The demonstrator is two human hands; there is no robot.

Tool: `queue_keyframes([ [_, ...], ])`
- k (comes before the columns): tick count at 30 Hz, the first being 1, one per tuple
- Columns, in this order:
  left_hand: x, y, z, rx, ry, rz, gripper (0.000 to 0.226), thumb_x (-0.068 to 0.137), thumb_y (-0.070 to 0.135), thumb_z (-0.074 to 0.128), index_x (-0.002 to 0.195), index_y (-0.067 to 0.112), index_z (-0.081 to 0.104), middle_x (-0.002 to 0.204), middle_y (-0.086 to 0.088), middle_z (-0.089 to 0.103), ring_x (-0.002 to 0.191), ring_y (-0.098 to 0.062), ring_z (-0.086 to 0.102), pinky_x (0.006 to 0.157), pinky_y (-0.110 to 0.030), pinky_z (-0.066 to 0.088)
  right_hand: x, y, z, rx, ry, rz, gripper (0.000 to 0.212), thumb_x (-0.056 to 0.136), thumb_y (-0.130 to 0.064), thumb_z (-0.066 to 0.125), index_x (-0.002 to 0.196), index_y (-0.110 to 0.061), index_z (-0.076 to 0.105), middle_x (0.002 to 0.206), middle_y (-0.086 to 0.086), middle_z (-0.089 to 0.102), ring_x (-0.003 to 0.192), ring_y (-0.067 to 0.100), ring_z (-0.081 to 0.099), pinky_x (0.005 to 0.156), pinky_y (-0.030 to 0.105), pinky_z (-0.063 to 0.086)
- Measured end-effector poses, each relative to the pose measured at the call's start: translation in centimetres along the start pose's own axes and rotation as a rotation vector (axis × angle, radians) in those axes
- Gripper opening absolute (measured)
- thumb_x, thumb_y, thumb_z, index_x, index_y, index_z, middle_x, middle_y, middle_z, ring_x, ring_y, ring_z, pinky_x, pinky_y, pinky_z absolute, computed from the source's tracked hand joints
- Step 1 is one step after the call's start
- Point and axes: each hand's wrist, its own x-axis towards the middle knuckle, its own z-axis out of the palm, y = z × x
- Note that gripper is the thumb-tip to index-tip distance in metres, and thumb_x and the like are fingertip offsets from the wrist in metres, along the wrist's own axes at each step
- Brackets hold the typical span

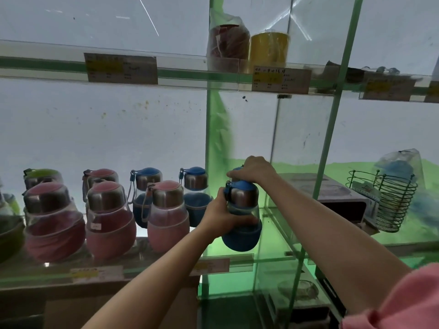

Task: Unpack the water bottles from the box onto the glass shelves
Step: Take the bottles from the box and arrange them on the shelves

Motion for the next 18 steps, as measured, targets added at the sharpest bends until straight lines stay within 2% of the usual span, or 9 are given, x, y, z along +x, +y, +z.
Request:
queue_keyframes([
  [2, -0.1, -0.1, 0.1, -0.009, -0.003, 0.0, 0.077, 0.06, 0.025, 0.088, 0.121, 0.02, 0.043, 0.114, 0.003, 0.061, 0.099, -0.014, 0.059, 0.074, -0.018, 0.044, 0.2, -0.4, -0.1, -0.099, -0.008, 0.016, 0.056, 0.073, -0.063, 0.063, 0.097, -0.013, 0.053, 0.105, 0.006, 0.056, 0.103, 0.026, 0.059, 0.076, 0.032, 0.046],
  [4, -0.1, -0.2, 0.1, -0.022, 0.001, 0.002, 0.077, 0.06, 0.024, 0.088, 0.122, 0.02, 0.043, 0.115, 0.002, 0.062, 0.1, -0.014, 0.06, 0.073, -0.016, 0.044, 0.5, -0.8, 0.0, -0.204, -0.028, 0.025, 0.063, 0.071, -0.067, 0.063, 0.104, -0.014, 0.055, 0.1, 0.005, 0.051, 0.106, 0.027, 0.058, 0.081, 0.034, 0.048],
  [6, -0.2, -0.3, 0.2, -0.023, 0.002, 0.006, 0.077, 0.06, 0.024, 0.088, 0.122, 0.02, 0.043, 0.115, 0.002, 0.062, 0.1, -0.014, 0.06, 0.072, -0.015, 0.045, 1.0, -0.9, 0.2, -0.213, -0.045, 0.013, 0.053, 0.072, -0.057, 0.068, 0.1, -0.014, 0.054, 0.101, 0.004, 0.054, 0.103, 0.026, 0.059, 0.079, 0.033, 0.048],
  [8, -0.1, -0.4, 0.1, -0.02, 0.001, 0.013, 0.077, 0.059, 0.025, 0.088, 0.122, 0.021, 0.043, 0.115, 0.003, 0.062, 0.101, -0.013, 0.06, 0.077, -0.019, 0.046, 1.8, -0.6, 0.0, -0.117, -0.082, -0.016, 0.034, 0.072, -0.037, 0.072, 0.087, -0.01, 0.056, 0.102, 0.007, 0.062, 0.09, 0.026, 0.062, 0.072, 0.032, 0.052],
  [9, -0.1, -0.4, 0.1, -0.019, -0.002, 0.015, 0.077, 0.059, 0.025, 0.088, 0.122, 0.021, 0.043, 0.115, 0.003, 0.062, 0.101, -0.013, 0.059, 0.079, -0.021, 0.046, 2.1, -0.3, -0.3, -0.057, -0.121, -0.025, 0.028, 0.073, -0.029, 0.071, 0.087, -0.007, 0.06, 0.102, 0.01, 0.065, 0.086, 0.026, 0.063, 0.072, 0.033, 0.054],
  [11, 0.0, -0.5, 0.0, -0.023, -0.015, 0.022, 0.078, 0.06, 0.025, 0.088, 0.123, 0.021, 0.042, 0.116, 0.004, 0.061, 0.102, -0.013, 0.059, 0.079, -0.019, 0.046, 2.3, 0.8, -1.2, 0.053, -0.201, -0.031, 0.035, 0.076, -0.018, 0.069, 0.107, -0.004, 0.063, 0.108, 0.012, 0.062, 0.091, 0.027, 0.061, 0.079, 0.038, 0.055],
  [13, 0.0, -0.6, -0.1, -0.032, -0.029, 0.025, 0.078, 0.061, 0.024, 0.087, 0.124, 0.022, 0.042, 0.116, 0.005, 0.061, 0.101, -0.012, 0.058, 0.075, -0.015, 0.045, 2.2, 2.0, -2.0, 0.149, -0.255, -0.061, 0.045, 0.077, -0.012, 0.069, 0.121, -0.007, 0.059, 0.114, 0.01, 0.058, 0.099, 0.026, 0.057, 0.087, 0.039, 0.053],
  [18, 0.2, -0.7, 0.3, -0.064, -0.014, 0.029, 0.079, 0.058, 0.024, 0.089, 0.123, 0.023, 0.043, 0.116, 0.005, 0.062, 0.104, -0.014, 0.06, 0.083, -0.022, 0.049, 2.4, 2.5, -1.7, 0.284, -0.323, -0.181, 0.059, 0.075, -0.001, 0.069, 0.13, -0.005, 0.05, 0.128, 0.01, 0.054, 0.113, 0.024, 0.054, 0.098, 0.036, 0.048],
])
